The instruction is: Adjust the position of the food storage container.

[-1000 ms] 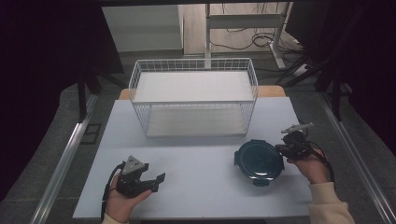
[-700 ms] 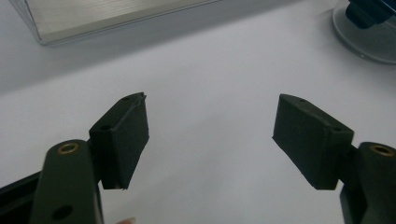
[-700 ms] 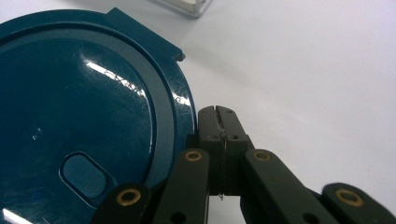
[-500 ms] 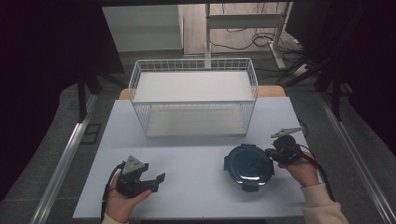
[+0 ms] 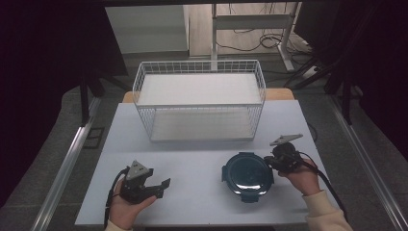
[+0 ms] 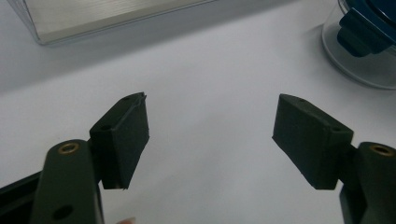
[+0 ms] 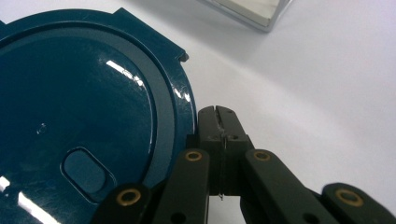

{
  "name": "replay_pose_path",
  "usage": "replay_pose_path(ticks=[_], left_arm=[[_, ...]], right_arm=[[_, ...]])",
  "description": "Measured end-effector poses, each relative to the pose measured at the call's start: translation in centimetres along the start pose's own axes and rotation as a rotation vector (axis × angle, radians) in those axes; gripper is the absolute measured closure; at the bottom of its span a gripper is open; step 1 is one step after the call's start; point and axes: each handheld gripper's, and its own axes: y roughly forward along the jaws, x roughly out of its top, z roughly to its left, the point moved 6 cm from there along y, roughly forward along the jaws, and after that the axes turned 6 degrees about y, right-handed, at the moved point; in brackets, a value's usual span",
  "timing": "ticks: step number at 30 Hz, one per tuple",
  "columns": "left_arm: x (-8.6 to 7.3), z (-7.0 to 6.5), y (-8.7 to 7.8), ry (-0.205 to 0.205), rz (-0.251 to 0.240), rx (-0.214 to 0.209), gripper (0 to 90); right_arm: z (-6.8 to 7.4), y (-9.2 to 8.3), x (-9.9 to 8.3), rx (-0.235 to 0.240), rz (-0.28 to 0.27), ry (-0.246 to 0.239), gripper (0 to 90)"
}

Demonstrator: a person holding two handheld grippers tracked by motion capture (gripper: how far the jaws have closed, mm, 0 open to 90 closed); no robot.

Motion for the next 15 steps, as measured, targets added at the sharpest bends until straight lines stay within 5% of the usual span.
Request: replay_pose_path(ticks=[9,15], left_arm=[[0.0,0.2,-0.2,-0.011,-0.008,0.002,27.0],[0.0,0.1,-0.3,-0.005,-0.009,0.000,26.9]], right_arm=[[-0.2,-0.4,-0.3,-0.014,-0.041,-0.022,89.7],[-1.6,-2.2,-2.6,-0.029,-0.046,0.048,89.6]])
